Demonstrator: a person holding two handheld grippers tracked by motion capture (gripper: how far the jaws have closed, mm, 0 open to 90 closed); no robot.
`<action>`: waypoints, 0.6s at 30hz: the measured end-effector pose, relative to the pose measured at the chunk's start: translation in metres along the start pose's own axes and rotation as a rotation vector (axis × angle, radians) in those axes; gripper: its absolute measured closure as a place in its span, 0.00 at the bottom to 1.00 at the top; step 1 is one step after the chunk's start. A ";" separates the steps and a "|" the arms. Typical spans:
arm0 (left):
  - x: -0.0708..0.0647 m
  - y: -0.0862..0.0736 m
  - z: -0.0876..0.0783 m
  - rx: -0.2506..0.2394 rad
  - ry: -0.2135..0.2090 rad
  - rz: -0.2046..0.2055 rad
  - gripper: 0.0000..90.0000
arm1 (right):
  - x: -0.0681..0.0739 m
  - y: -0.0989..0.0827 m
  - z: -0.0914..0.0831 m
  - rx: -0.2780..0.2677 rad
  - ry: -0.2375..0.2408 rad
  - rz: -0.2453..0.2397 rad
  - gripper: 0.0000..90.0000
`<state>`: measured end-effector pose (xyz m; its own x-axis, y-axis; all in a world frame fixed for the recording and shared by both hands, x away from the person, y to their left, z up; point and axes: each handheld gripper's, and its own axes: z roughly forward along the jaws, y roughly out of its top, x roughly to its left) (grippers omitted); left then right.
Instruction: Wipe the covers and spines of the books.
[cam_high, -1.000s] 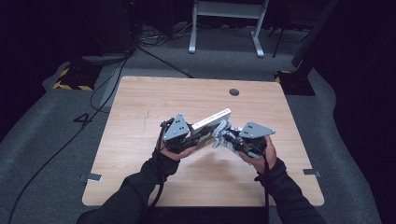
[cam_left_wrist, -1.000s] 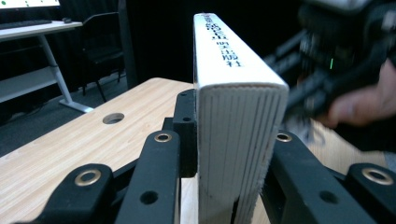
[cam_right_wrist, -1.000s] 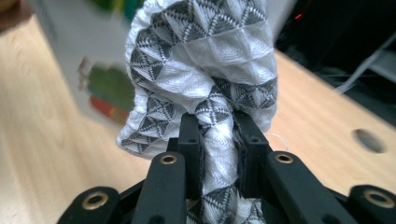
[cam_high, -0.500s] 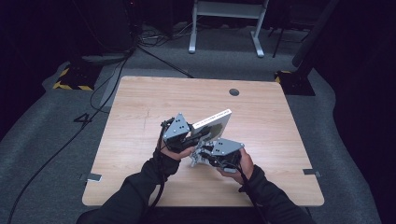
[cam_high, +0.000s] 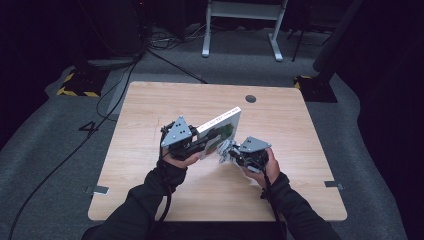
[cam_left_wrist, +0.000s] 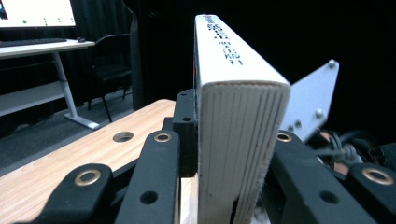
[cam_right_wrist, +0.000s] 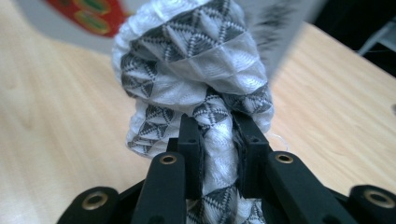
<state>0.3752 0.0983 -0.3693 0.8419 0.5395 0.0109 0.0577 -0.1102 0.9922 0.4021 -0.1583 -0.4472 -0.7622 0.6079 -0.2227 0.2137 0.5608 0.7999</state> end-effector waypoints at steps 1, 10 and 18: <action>-0.001 -0.001 0.001 0.004 0.002 0.006 0.83 | -0.002 0.000 -0.002 -0.006 -0.010 0.009 0.84; -0.008 -0.007 0.011 0.051 0.002 0.044 0.83 | -0.023 0.009 -0.033 -0.102 -0.069 0.056 0.84; -0.011 -0.015 0.021 0.084 -0.020 0.035 0.84 | -0.020 0.028 -0.070 -0.230 -0.089 0.056 0.84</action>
<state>0.3759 0.0765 -0.3867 0.8547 0.5174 0.0426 0.0719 -0.1992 0.9773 0.3803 -0.1941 -0.3813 -0.6943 0.6871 -0.2142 0.1014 0.3880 0.9160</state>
